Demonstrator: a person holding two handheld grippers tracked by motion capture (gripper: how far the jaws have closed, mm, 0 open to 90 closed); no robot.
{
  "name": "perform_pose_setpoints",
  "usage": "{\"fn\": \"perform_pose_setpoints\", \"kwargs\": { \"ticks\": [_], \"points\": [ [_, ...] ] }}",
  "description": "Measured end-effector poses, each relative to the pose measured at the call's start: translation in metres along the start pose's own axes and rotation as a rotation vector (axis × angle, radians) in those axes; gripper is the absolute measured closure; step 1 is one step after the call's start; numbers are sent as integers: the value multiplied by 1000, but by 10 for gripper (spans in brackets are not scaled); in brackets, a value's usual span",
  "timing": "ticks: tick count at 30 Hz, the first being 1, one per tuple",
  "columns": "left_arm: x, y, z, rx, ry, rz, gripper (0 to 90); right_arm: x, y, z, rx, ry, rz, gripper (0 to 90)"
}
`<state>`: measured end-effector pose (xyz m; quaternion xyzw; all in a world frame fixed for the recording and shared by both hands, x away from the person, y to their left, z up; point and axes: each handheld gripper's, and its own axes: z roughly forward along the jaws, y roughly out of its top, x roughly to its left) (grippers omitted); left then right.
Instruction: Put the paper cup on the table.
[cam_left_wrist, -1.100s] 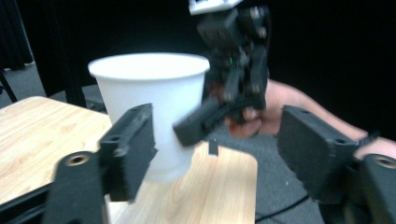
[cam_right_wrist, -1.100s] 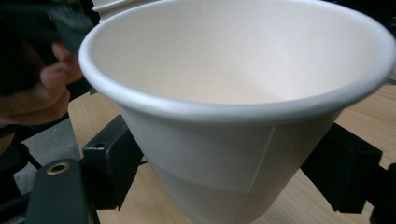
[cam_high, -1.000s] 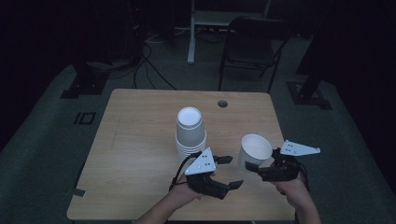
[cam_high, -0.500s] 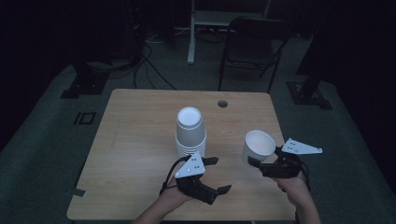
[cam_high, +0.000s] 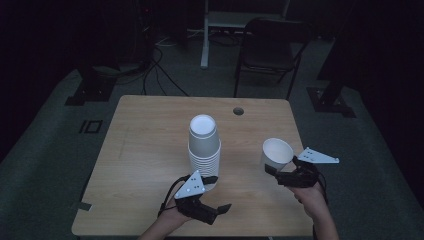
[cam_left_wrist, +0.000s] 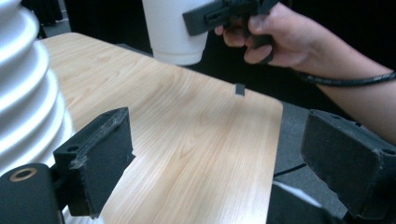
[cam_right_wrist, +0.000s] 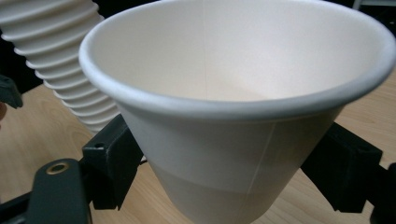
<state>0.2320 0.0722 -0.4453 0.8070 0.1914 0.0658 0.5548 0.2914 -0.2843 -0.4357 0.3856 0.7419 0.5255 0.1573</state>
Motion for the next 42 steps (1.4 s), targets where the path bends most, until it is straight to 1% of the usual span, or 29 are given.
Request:
{"fn": "perform_pose_setpoints", "kwargs": {
  "ticks": [1, 2, 3, 4, 5, 7, 9, 10, 13, 15, 16, 18, 19, 20, 21, 22, 24, 25, 26, 27, 29, 32, 34, 35, 36, 38, 39, 40, 42],
  "points": [
    [1, -3, -1, 4, -3, -1, 97, -1, -1, 1, 4, -3, -3, 185],
    [2, -6, -2, 13, 1, -4, 98, -1, -1, 2, 4, -6, -1, 185],
    [3, -10, -3, 15, 15, -8, 98, -2, -2, 3, 7, -3, 2, 185],
    [4, -14, -4, 20, 16, -8, 98, -3, -3, 4, 7, -3, 4, 185],
    [6, -17, -6, 25, 18, -18, 97, -4, -4, 5, 9, -8, 6, 184],
    [9, -24, -8, 27, 11, -25, 98, -5, -5, 7, 10, -10, 14, 184],
    [12, -31, -11, 37, 7, -16, 98, -6, -6, 8, 13, -11, 13, 184],
    [14, -36, -13, 28, -4, -21, 97, -6, -6, 9, 13, -14, 18, 184],
    [23, -51, -18, 31, -6, -55, 97, -7, -6, 11, 17, -17, 10, 184],
    [28, -61, -22, 37, 17, -76, 97, -7, -6, 12, 20, -18, 9, 183],
    [31, -66, -25, 46, 20, -82, 97, -7, -6, 12, 19, -22, 8, 183],
    [36, -74, -30, 55, 49, -92, 97, -7, -5, 13, 22, -23, 7, 183],
    [37, -76, -32, 60, 49, -98, 97, -7, -5, 14, 23, -24, 6, 183],
    [40, -80, -35, 72, 73, -97, 97, -7, -4, 14, 23, -23, 2, 183],
    [41, -81, -37, 75, 78, -97, 97, -7, -4, 15, 23, -28, 1, 183],
    [43, -84, -39, 81, 83, -104, 97, -7, -4, 15, 26, -27, 0, 183],
    [47, -88, -44, 91, 114, -114, 97, -7, -4, 17, 24, -30, 2, 182],
    [49, -91, -46, 99, 119, -121, 97, -7, -4, 18, 24, -31, 2, 182],
    [51, -93, -48, 96, 126, -132, 97, -7, -4, 19, 22, -36, 9, 182],
    [54, -95, -50, 101, 142, -138, 97, -7, -4, 20, 19, -40, 6, 182],
    [59, -98, -56, 90, 166, -161, 97, -8, -4, 23, 17, -53, 4, 182],
    [68, -101, -64, 84, 234, -181, 97, -9, -4, 28, 15, -72, 2, 182],
    [74, -103, -71, 79, 274, -204, 97, -10, -5, 30, 10, -85, -2, 182],
    [78, -104, -75, 77, 300, -212, 97, -11, -5, 32, -3, -97, -1, 182],
    [80, -105, -77, 76, 316, -217, 97, -12, -5, 34, -18, -117, -6, 182],
    [86, -107, -82, 74, 361, -238, 97, -15, -5, 36, -45, -136, 0, 181],
    [89, -109, -85, 81, 392, -251, 97, -17, -5, 38, -60, -145, -3, 182],
    [91, -110, -87, 87, 420, -255, 97, -19, -5, 40, -69, -164, -6, 181],
    [94, -111, -90, 99, 466, -264, 97, -22, -5, 44, -67, -186, -3, 181]
  ]
}}
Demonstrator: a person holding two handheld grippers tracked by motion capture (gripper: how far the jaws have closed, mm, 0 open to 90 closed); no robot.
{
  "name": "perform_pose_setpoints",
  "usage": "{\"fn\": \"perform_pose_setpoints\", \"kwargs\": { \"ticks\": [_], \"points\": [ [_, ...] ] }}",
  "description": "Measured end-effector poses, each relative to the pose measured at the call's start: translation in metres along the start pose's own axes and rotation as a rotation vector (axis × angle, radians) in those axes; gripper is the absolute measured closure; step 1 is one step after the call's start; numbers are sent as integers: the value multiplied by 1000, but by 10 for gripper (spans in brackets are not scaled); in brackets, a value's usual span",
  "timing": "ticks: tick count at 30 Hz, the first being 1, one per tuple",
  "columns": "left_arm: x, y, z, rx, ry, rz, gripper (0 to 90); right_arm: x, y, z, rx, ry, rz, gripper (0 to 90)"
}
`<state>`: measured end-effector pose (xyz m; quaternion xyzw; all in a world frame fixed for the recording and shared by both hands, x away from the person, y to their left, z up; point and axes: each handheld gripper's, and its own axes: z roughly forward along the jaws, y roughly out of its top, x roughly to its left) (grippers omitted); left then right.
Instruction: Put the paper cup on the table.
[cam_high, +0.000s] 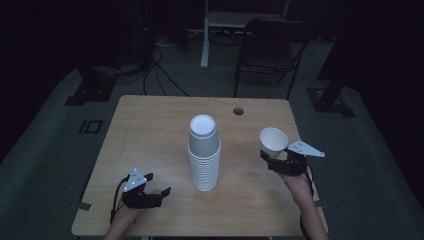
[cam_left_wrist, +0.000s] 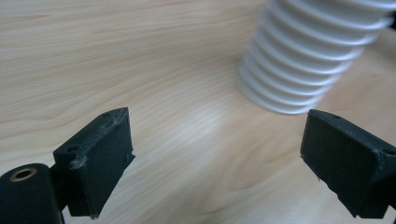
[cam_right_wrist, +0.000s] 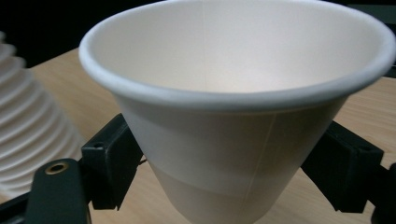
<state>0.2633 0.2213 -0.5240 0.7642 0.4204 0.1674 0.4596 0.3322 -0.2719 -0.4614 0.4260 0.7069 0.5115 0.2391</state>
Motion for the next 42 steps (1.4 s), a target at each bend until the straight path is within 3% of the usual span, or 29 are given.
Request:
{"fn": "perform_pose_setpoints", "kwargs": {
  "ticks": [3, 6, 8, 9, 12, 19, 26, 42],
  "points": [
    [7, -2, -2, -3, 119, -34, 97, -4, -1, 10, 9, -42, 4, 178],
    [14, -3, -2, 2, 194, -83, 94, -7, -3, 19, 18, -64, 8, 178],
    [20, -4, -3, 18, 230, -117, 94, -9, -3, 25, 27, -70, 15, 178],
    [20, -4, -3, 18, 230, -117, 94, -10, -4, 29, 30, -73, 18, 178],
    [28, -6, -4, 34, 288, -144, 94, -12, -5, 37, 33, -78, 30, 178],
    [37, -9, -4, 78, 399, -139, 90, -15, -10, 56, 44, -91, 48, 178],
    [47, -13, -5, 87, 418, -184, 84, -17, -14, 78, 84, -116, 34, 179],
    [50, -17, 2, 166, 429, -159, 84, -19, -29, 114, 155, -140, 32, 178]
  ]
}}
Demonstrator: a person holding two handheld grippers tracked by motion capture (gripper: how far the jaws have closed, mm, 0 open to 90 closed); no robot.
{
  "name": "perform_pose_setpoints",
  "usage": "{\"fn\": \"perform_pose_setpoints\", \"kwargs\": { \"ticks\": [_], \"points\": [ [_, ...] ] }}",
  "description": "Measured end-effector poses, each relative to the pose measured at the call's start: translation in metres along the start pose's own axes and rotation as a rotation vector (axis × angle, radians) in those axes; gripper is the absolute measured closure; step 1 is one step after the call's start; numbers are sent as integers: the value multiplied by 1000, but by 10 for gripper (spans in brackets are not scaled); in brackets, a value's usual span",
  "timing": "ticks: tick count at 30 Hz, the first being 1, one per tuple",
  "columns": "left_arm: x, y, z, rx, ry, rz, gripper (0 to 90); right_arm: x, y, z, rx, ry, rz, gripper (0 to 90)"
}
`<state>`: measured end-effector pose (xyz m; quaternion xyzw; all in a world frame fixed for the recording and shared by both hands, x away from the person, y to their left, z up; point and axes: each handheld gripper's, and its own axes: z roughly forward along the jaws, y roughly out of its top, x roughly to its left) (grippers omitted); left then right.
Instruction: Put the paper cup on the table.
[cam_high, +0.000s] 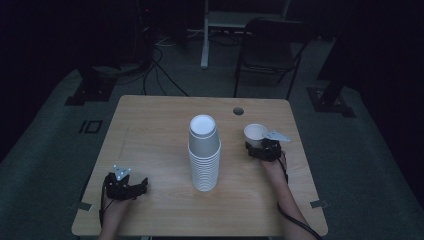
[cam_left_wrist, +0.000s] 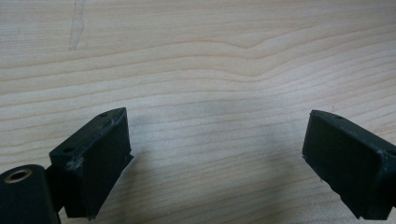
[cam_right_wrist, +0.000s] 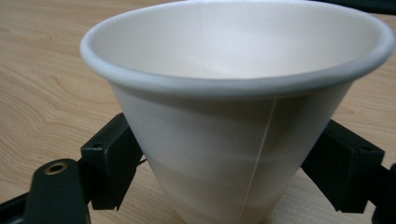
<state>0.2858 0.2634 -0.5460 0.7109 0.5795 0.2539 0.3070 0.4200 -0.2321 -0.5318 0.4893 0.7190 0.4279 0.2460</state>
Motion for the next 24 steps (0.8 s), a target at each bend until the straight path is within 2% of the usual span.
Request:
{"fn": "perform_pose_setpoints", "kwargs": {
  "ticks": [7, 12, 15, 18, 24],
  "points": [
    [-2, 0, 4, 37, -3, 26, 84, -1, -4, 2, -4, 9, 13, 173],
    [-2, 0, 4, 39, -7, 19, 83, -1, -7, 3, 5, 17, 29, 125],
    [-2, 1, 4, 39, -6, 18, 82, -1, -7, 0, -9, 28, 33, 107],
    [-2, 1, 5, 40, -5, 16, 81, -1, -7, -3, -12, 6, 23, 107],
    [-2, 1, 5, 40, -4, 14, 80, -5, -13, -13, -8, 20, 30, 106]
  ]
}}
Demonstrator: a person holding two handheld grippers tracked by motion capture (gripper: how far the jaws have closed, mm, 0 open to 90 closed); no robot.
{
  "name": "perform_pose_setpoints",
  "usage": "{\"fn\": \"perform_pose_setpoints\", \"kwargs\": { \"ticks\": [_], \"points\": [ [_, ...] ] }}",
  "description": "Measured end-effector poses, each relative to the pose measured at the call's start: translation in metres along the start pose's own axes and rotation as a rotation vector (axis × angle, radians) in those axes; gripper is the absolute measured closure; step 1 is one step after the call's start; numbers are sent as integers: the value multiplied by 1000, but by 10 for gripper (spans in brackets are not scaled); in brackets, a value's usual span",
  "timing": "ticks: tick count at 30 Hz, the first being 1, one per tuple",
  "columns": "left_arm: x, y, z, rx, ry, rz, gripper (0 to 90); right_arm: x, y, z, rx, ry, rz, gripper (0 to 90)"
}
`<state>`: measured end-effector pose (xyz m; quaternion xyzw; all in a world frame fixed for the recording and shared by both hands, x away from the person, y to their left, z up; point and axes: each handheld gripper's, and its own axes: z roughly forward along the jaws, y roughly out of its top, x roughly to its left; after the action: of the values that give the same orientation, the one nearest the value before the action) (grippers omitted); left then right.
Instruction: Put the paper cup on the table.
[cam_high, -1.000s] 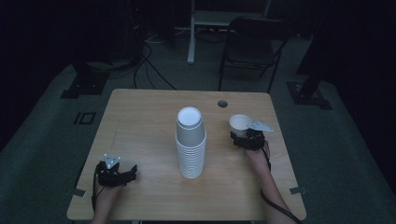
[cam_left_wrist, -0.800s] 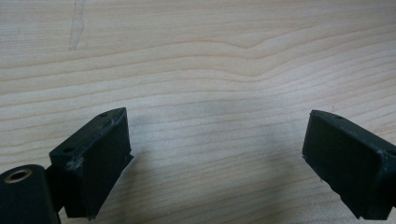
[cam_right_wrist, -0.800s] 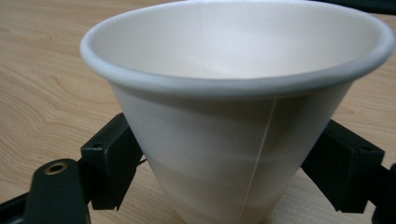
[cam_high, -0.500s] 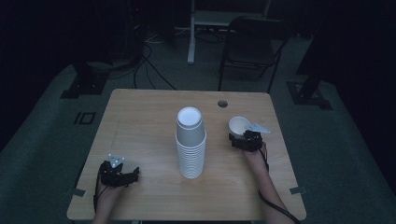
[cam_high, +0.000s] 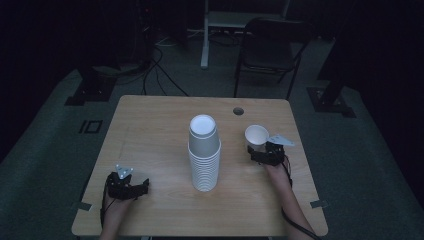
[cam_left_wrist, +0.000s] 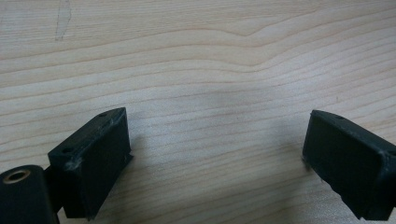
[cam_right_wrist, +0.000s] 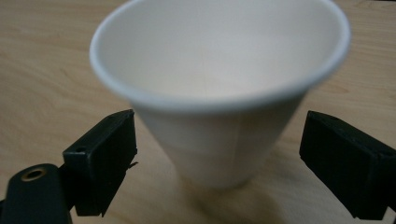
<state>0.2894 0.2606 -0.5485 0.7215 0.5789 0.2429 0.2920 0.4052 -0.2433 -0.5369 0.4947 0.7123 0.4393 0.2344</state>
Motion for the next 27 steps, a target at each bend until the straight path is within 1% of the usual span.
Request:
{"fn": "perform_pose_setpoints", "kwargs": {
  "ticks": [3, 4, 7, 9, 10, 15, 16, 19, 22, 27],
  "points": [
    [0, 0, 0, 0, 0, 0, 79, -1, -3, -3, 10, 2, -17, 104],
    [0, 0, 0, 1, 0, 0, 79, -2, -7, -7, 19, 9, -18, 103],
    [0, 0, 0, 1, 0, 0, 79, -4, -11, -12, 20, 21, -25, 99],
    [0, 0, 0, 0, 0, 0, 79, -4, -12, -14, 22, 21, -27, 98],
    [0, 0, 0, 0, 0, 0, 79, -5, -14, -19, 16, 38, -33, 97],
    [0, 0, 0, -1, 0, 0, 79, -6, -17, -28, 16, 38, -29, 97],
    [0, 0, 0, 0, 0, 0, 79, -8, -19, -35, 4, 22, -27, 97],
    [0, 0, 0, 0, 0, 0, 79, -10, -21, -40, -4, 15, -18, 97],
    [0, 0, 0, 0, 0, 0, 79, -12, -24, -46, -1, -4, -24, 98],
    [0, 0, 0, 0, 0, 1, 79, -15, -30, -55, 21, -37, -28, 98]
  ]
}}
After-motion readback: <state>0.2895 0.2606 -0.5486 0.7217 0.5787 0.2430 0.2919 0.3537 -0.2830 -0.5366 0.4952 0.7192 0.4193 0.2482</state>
